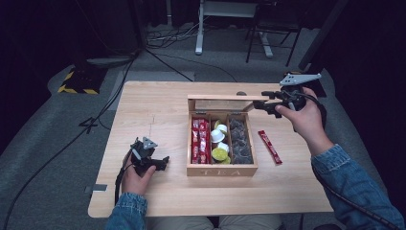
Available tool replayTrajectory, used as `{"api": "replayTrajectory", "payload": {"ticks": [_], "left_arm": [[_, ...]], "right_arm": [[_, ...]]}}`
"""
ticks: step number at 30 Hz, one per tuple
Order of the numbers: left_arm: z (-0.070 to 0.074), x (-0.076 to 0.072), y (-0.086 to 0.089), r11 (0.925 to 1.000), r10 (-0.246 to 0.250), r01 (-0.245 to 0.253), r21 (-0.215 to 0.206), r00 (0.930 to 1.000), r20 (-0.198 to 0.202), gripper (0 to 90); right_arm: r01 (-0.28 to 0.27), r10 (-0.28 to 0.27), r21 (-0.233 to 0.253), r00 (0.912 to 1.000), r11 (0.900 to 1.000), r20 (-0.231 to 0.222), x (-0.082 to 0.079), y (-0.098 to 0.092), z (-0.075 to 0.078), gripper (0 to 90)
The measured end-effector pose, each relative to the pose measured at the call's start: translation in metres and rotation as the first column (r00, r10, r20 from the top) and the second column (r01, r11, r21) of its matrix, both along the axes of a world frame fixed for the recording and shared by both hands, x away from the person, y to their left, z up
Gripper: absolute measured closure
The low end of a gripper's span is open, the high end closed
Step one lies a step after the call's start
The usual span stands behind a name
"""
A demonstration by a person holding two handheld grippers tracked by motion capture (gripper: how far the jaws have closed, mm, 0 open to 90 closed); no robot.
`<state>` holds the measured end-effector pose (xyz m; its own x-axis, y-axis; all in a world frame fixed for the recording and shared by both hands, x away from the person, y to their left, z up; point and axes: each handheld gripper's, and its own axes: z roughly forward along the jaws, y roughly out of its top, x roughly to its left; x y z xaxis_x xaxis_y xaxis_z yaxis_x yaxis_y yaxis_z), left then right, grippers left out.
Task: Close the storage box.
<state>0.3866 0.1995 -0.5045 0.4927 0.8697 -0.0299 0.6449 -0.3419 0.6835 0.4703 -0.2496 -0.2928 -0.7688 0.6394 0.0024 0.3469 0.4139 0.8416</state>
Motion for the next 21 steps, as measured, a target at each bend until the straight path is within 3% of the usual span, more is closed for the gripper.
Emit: {"api": "replayTrajectory", "payload": {"ticks": [9, 21], "left_arm": [[0.000, 0.000, 0.000, 1.0000, 0.000, 0.000, 0.000, 1.0000, 0.000, 9.0], [0.000, 0.000, 0.000, 1.0000, 0.000, 0.000, 0.000, 1.0000, -0.001, 9.0]], "right_arm": [[-0.037, 0.037, -0.013, 0.9991, 0.999, -0.021, -0.012, 0.001, -0.013, 40.5], [-0.075, 0.075, -0.054, 0.9972, 0.996, -0.004, -0.028, 0.002, -0.025, 38.0]]}}
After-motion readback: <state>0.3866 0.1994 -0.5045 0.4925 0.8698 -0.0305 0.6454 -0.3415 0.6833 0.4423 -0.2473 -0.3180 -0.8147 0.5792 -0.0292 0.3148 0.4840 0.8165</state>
